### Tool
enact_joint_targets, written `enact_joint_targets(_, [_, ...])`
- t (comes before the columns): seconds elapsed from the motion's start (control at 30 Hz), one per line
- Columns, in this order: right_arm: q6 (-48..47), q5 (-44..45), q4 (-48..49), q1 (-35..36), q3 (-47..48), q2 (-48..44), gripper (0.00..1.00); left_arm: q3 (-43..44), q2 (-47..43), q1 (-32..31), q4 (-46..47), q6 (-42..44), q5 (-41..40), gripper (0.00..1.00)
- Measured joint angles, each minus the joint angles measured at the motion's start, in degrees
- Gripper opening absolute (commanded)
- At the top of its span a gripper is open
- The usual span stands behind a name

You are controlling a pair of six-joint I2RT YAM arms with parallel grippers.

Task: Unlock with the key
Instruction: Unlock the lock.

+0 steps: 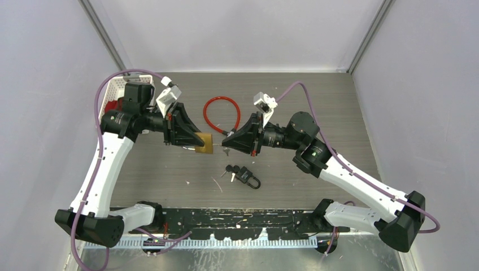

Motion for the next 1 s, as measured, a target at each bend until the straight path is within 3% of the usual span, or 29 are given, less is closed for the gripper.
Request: enact_joint_targets(1.0, [1.40, 1.44, 5.73, 1.09, -1.81, 1.75, 0.01, 0.02, 0.02, 0.04, -0.37, 0.04, -0.07, 0.00])
